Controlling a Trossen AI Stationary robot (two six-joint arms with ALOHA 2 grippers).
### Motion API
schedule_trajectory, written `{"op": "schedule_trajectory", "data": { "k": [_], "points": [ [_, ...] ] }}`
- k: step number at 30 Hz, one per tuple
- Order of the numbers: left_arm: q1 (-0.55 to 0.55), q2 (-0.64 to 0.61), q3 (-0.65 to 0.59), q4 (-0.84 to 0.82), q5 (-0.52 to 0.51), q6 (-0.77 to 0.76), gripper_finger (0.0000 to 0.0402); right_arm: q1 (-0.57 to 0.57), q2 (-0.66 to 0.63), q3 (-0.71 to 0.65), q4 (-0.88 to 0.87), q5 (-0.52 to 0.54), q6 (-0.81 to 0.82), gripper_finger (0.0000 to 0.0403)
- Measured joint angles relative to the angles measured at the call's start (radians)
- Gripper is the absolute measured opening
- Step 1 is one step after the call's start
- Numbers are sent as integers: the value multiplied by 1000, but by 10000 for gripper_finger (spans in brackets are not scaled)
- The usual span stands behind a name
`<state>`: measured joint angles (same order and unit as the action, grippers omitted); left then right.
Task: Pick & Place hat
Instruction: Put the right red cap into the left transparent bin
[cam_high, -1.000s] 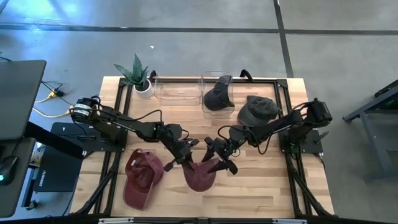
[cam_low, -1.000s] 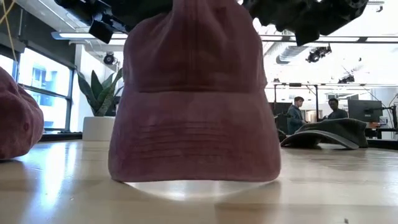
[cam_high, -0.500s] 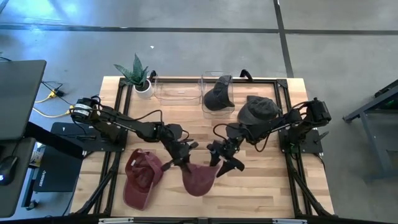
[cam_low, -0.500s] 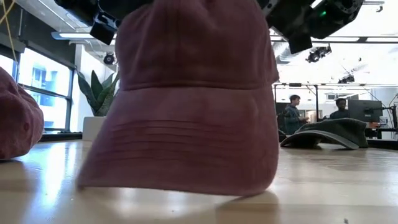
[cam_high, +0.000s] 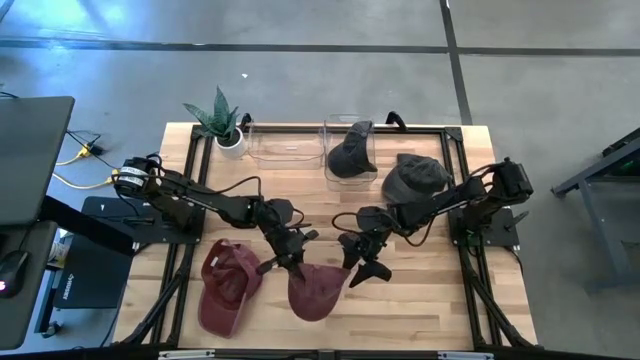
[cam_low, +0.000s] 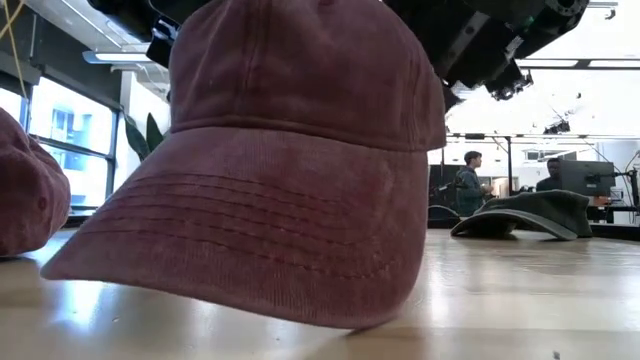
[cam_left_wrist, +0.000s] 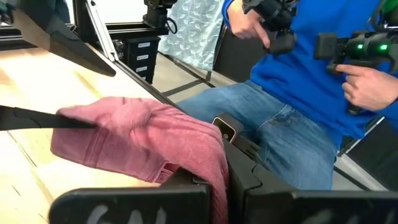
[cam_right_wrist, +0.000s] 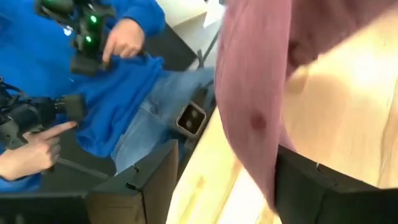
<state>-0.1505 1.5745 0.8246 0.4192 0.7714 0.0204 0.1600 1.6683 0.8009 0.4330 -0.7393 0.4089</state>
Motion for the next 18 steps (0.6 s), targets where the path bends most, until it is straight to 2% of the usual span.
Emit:
{"op": "schedule_trajectory", "data": {
  "k": [5,9,14,18],
  "points": [
    [0,0,0,0,-39,0,3,1,-6,33,137,15,-22,193],
    [0,0,0,3,-90,0,3,12,-6,44,215,101,-23,177],
    [0,0,0,13,-108,-10,3,21,-6,50,187,105,-20,146],
    [0,0,0,74,-71,-59,10,31,-6,50,145,105,-38,96]
  ]
}}
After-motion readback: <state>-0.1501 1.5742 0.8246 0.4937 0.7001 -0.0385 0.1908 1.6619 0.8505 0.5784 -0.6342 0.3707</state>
